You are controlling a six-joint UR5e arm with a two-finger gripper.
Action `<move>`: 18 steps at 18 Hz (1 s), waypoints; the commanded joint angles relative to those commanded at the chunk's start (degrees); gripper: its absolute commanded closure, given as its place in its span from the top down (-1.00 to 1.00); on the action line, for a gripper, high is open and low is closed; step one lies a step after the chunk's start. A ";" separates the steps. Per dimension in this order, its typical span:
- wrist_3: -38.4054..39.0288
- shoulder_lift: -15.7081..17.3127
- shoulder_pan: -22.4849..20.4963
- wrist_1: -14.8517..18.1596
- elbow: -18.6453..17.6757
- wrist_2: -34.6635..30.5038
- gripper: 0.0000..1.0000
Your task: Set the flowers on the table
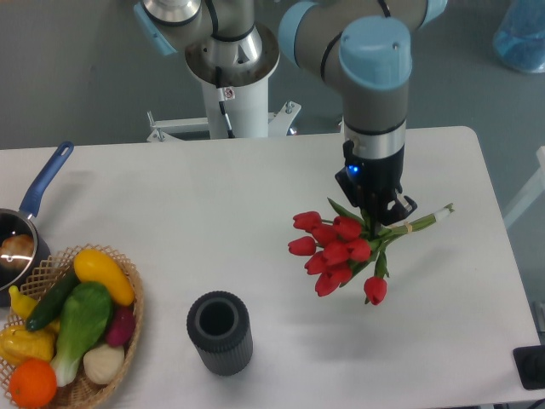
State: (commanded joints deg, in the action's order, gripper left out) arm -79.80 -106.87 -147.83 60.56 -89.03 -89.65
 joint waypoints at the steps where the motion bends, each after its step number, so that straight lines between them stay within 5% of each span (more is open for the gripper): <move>1: -0.09 -0.26 -0.09 -0.09 0.00 0.00 -1.00; 12: -0.09 -0.53 -1.50 0.26 -4.21 3.25 -0.97; 18: 0.53 -0.62 -0.44 0.62 -5.10 5.35 -0.24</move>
State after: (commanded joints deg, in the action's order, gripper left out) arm -79.28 -107.49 -148.27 61.17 -94.13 -84.30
